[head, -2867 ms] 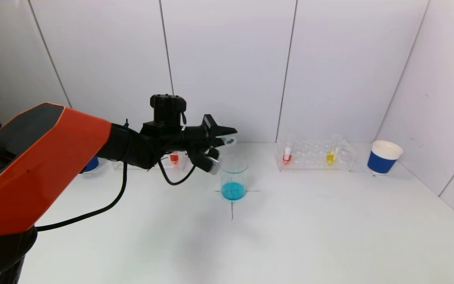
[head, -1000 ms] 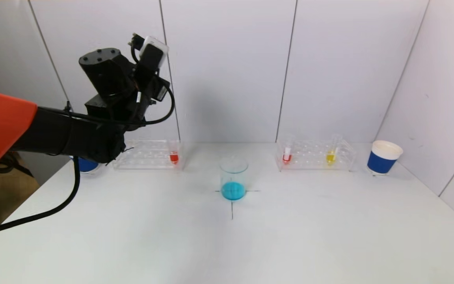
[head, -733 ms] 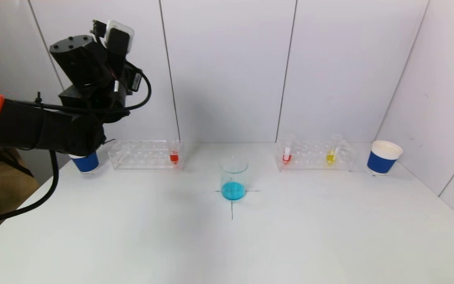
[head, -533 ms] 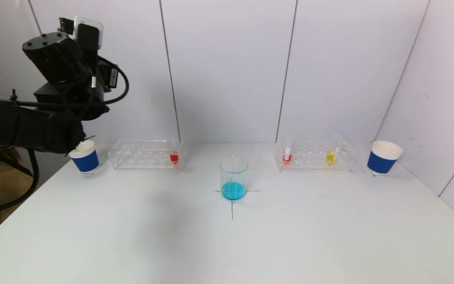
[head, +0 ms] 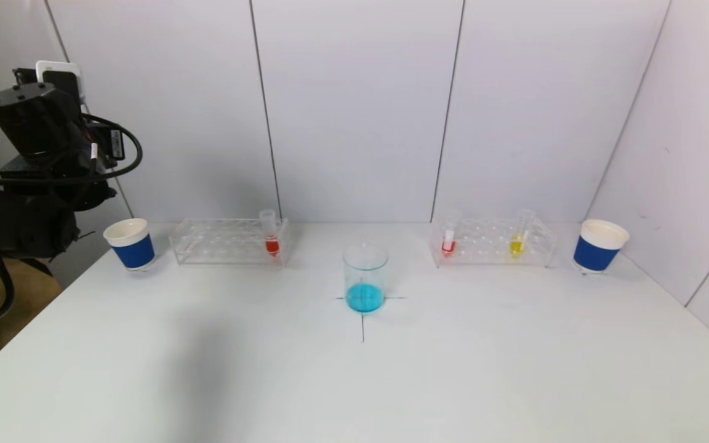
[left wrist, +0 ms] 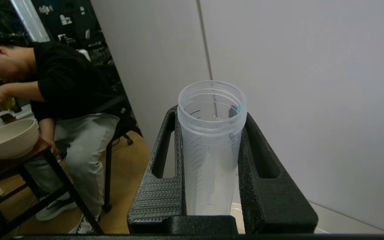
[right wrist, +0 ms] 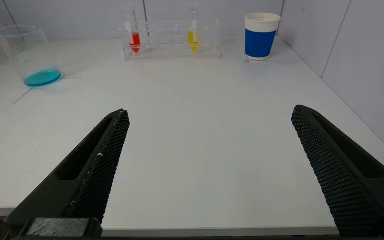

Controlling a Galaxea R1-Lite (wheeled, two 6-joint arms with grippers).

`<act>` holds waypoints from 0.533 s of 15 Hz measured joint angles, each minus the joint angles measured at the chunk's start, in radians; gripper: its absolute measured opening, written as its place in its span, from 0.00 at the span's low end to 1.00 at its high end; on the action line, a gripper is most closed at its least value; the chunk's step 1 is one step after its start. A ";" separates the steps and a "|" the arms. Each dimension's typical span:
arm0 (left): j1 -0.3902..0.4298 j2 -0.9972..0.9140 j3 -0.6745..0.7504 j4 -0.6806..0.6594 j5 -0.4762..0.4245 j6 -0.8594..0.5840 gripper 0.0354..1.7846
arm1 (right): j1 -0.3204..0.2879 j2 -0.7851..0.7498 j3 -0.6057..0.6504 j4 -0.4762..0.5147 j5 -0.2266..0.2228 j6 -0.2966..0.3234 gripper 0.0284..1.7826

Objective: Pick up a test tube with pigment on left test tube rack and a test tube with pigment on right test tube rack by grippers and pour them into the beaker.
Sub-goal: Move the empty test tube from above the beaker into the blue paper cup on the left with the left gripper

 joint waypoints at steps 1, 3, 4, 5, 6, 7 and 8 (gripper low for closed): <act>0.018 0.009 0.004 0.001 0.000 -0.023 0.24 | 0.000 0.000 0.000 0.000 0.000 0.000 0.99; 0.050 0.030 0.019 0.006 -0.002 -0.061 0.24 | 0.000 0.000 0.000 0.000 0.000 0.000 0.99; 0.062 0.041 0.023 0.003 -0.004 -0.068 0.24 | 0.000 0.000 0.000 0.000 0.000 0.000 0.99; 0.071 0.054 0.027 0.001 -0.004 -0.075 0.24 | 0.000 0.000 0.000 0.000 0.000 0.000 0.99; 0.076 0.066 0.029 0.001 -0.005 -0.083 0.24 | 0.000 0.000 0.000 0.000 0.000 0.000 0.99; 0.079 0.078 0.030 0.000 -0.007 -0.097 0.24 | 0.000 0.000 0.000 0.000 0.000 0.000 0.99; 0.082 0.091 0.031 0.000 -0.009 -0.111 0.24 | 0.000 0.000 0.000 0.000 0.000 0.000 0.99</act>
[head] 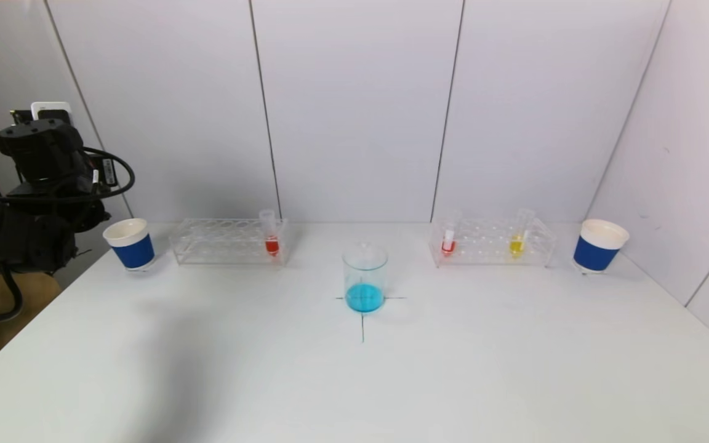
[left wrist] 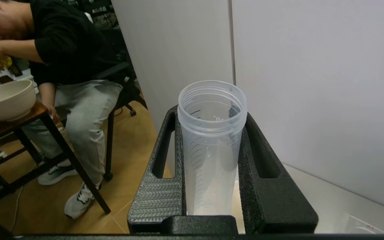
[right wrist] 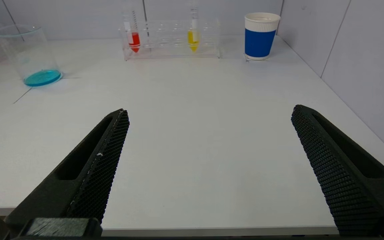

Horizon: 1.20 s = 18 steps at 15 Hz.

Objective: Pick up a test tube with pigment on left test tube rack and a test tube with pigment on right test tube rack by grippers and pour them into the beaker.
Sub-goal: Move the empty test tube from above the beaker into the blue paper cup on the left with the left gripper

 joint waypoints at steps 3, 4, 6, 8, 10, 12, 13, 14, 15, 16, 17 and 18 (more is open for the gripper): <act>0.001 0.041 0.002 -0.002 -0.004 -0.032 0.24 | 0.000 0.000 0.000 0.000 0.000 0.000 0.99; 0.000 0.056 0.001 -0.005 -0.006 -0.038 0.24 | 0.000 0.000 0.000 0.000 0.000 0.000 0.99; 0.001 0.091 -0.008 -0.031 -0.013 -0.040 0.24 | 0.000 0.000 0.000 0.000 0.000 0.000 0.99; 0.001 0.127 -0.014 -0.056 -0.027 -0.040 0.24 | 0.000 0.000 0.000 0.000 0.000 0.000 0.99; 0.001 0.164 -0.032 -0.060 -0.030 -0.039 0.24 | 0.000 0.000 0.000 0.000 0.000 0.000 0.99; 0.001 0.198 -0.063 -0.060 -0.031 -0.039 0.24 | 0.000 0.000 0.000 0.000 0.000 0.000 0.99; 0.001 0.214 -0.080 -0.060 -0.031 -0.039 0.24 | 0.000 0.000 0.000 0.000 0.000 0.000 0.99; 0.002 0.231 -0.098 -0.060 -0.031 -0.039 0.24 | 0.000 0.000 0.000 0.000 0.000 0.000 0.99; 0.004 0.248 -0.116 -0.058 -0.031 -0.038 0.24 | 0.000 0.000 0.000 0.000 0.000 0.000 0.99; 0.004 0.264 -0.130 -0.058 -0.031 -0.038 0.24 | 0.000 0.000 0.000 0.000 0.000 0.000 0.99; 0.004 0.278 -0.142 -0.059 -0.031 -0.039 0.24 | 0.000 0.000 0.000 0.000 0.000 0.000 0.99; 0.004 0.294 -0.154 -0.059 -0.031 -0.038 0.24 | 0.000 0.000 0.000 0.000 0.000 0.000 0.99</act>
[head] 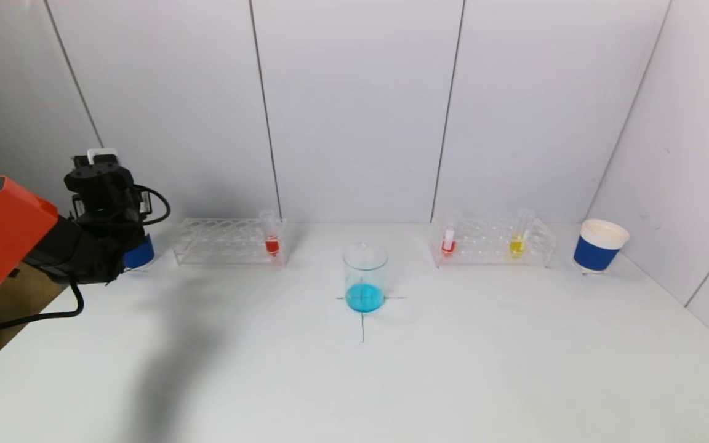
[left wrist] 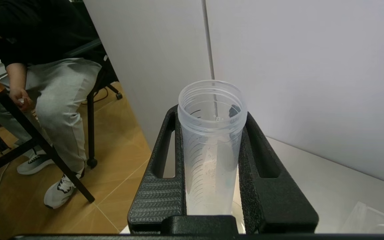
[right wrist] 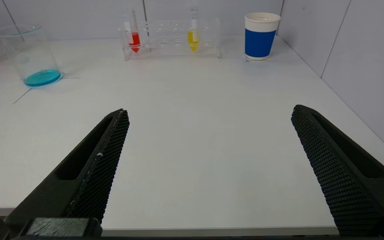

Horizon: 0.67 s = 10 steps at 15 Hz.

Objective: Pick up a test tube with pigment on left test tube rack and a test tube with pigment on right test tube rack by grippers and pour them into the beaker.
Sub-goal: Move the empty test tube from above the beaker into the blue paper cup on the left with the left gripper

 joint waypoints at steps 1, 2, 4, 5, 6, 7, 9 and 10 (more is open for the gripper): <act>0.000 0.014 -0.012 0.000 0.000 0.000 0.24 | 0.000 0.000 0.000 0.000 0.000 0.000 0.99; 0.000 0.027 -0.026 0.000 0.001 0.000 0.24 | 0.000 0.000 0.000 0.000 0.000 0.000 0.99; 0.002 0.051 -0.054 0.001 0.001 0.003 0.24 | 0.000 0.000 0.000 0.000 0.000 0.000 0.99; 0.003 0.059 -0.062 0.003 0.000 0.004 0.24 | 0.000 0.000 0.000 0.000 0.000 0.000 0.99; 0.003 0.067 -0.067 0.003 0.000 0.003 0.24 | 0.000 0.000 0.000 0.000 0.000 0.000 0.99; 0.004 0.074 -0.069 0.002 0.000 0.003 0.24 | 0.000 0.000 0.000 0.000 0.000 0.000 0.99; 0.005 0.089 -0.072 -0.001 0.000 0.002 0.24 | 0.000 0.000 0.000 0.000 0.000 0.000 0.99; 0.005 0.094 -0.072 -0.001 0.000 0.001 0.24 | 0.000 0.000 0.000 0.000 0.000 0.000 0.99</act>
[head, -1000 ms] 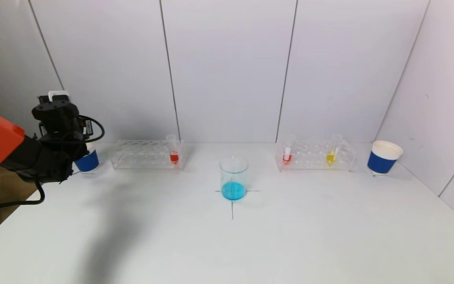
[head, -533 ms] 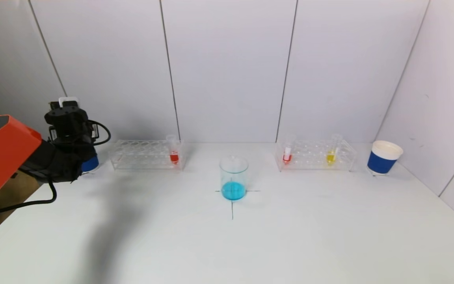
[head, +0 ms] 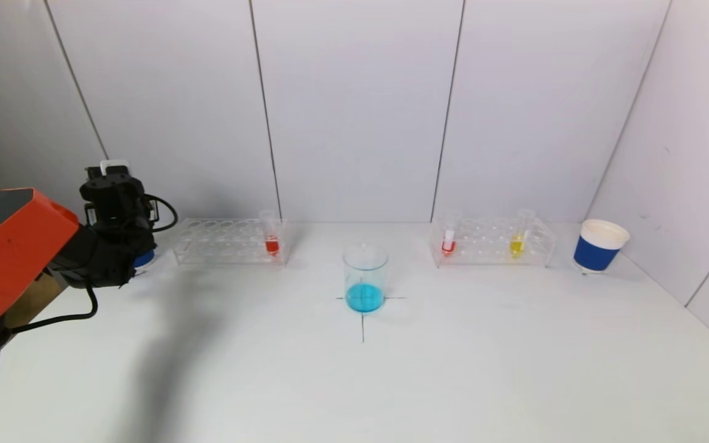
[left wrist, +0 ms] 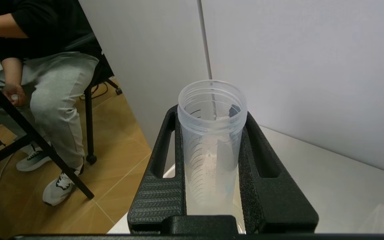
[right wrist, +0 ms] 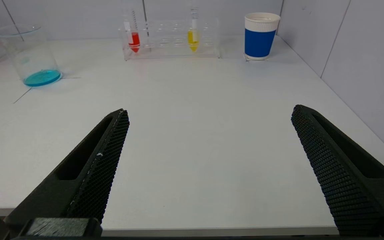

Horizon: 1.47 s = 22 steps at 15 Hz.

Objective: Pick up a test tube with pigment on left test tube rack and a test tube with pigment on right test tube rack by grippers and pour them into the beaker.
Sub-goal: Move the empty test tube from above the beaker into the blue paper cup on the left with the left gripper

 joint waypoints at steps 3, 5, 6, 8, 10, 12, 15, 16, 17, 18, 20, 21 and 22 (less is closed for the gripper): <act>0.000 0.011 0.002 -0.014 0.001 -0.003 0.24 | 0.000 0.000 0.000 0.000 0.000 0.000 0.99; 0.001 0.016 0.009 -0.027 0.001 -0.003 0.24 | 0.000 0.000 0.000 0.000 0.000 0.000 0.99; 0.003 0.017 0.010 -0.028 0.001 -0.003 0.24 | 0.000 0.000 0.000 0.000 0.000 0.000 0.99; 0.006 0.020 0.012 -0.032 0.003 -0.003 0.24 | 0.000 0.000 0.000 0.000 0.000 0.000 0.99; 0.007 0.021 0.014 -0.038 0.003 -0.003 0.24 | 0.000 0.000 0.000 0.000 0.000 0.000 0.99; 0.007 0.021 0.016 -0.039 0.004 -0.003 0.24 | 0.000 0.000 0.000 0.000 0.000 0.000 0.99; 0.008 0.021 0.023 -0.044 0.005 -0.003 0.24 | 0.000 0.000 0.000 0.000 0.000 0.000 0.99; 0.008 0.021 0.024 -0.051 0.004 -0.003 0.24 | 0.000 0.000 0.000 0.000 0.000 0.000 0.99; 0.007 0.021 0.026 -0.057 0.003 -0.006 0.25 | 0.000 0.000 0.000 0.000 0.000 0.000 0.99; 0.007 0.021 0.027 -0.058 0.003 -0.007 0.27 | 0.000 0.000 0.000 0.000 0.000 0.000 0.99; 0.006 0.021 0.030 -0.061 0.003 -0.008 0.36 | 0.000 0.000 0.000 0.000 0.000 0.000 0.99; 0.006 0.020 0.032 -0.061 0.003 -0.008 0.42 | 0.000 0.000 0.000 0.000 0.000 0.000 0.99; 0.006 0.020 0.033 -0.062 0.003 -0.009 0.50 | 0.000 0.000 0.000 0.000 0.000 0.000 0.99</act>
